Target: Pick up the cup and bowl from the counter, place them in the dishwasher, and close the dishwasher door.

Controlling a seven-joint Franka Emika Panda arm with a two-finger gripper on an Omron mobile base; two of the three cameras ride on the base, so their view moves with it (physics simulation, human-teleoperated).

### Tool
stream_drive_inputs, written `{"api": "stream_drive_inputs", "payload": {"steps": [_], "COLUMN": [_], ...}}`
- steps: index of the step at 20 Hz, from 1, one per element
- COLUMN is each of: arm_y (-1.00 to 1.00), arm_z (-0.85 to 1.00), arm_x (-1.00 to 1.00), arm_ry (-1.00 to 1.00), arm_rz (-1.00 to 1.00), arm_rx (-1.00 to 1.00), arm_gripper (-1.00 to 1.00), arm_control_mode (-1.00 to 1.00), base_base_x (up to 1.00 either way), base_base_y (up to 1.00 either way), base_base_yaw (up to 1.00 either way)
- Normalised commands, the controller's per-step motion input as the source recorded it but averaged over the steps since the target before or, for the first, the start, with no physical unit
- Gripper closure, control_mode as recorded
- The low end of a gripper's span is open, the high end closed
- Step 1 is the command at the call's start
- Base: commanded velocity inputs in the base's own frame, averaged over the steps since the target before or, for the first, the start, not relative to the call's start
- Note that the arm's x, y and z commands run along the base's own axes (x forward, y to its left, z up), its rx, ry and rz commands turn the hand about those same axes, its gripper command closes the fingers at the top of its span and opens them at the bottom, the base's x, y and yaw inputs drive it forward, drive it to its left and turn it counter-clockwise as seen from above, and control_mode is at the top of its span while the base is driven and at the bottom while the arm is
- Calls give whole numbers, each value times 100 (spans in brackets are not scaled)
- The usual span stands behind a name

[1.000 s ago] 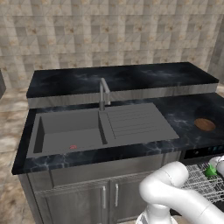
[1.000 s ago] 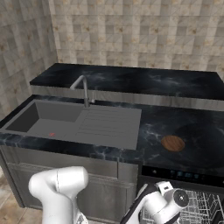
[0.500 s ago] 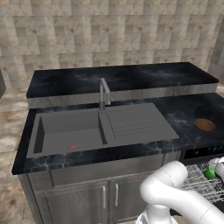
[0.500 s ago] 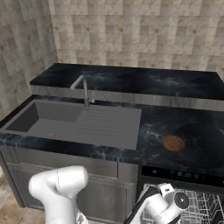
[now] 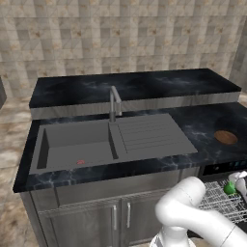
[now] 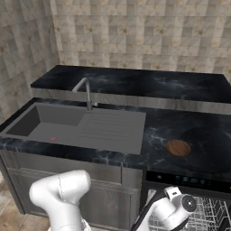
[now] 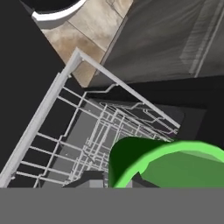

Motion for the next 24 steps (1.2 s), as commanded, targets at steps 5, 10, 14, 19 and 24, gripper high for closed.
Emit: {"api": "stream_drive_inputs", "payload": {"steps": [5,10,14,19,24], "arm_y": [-13,-13,-15,-15,-18], "arm_z": [-27,-37,-44,-51,-52], "arm_x": [29,37,34,18,11], "arm_ry": [0,0,0,0,0], "arm_rz": [0,0,0,0,1], "arm_rx": [0,0,0,0,0], "arm_gripper": [100,100,100,100,100], "arm_control_mode": [-100,-100,-100,-100,-100], "base_base_x": [0,0,0,0,0], "base_base_y": [0,0,0,0,0], "base_base_yaw": [0,0,0,0,0]}}
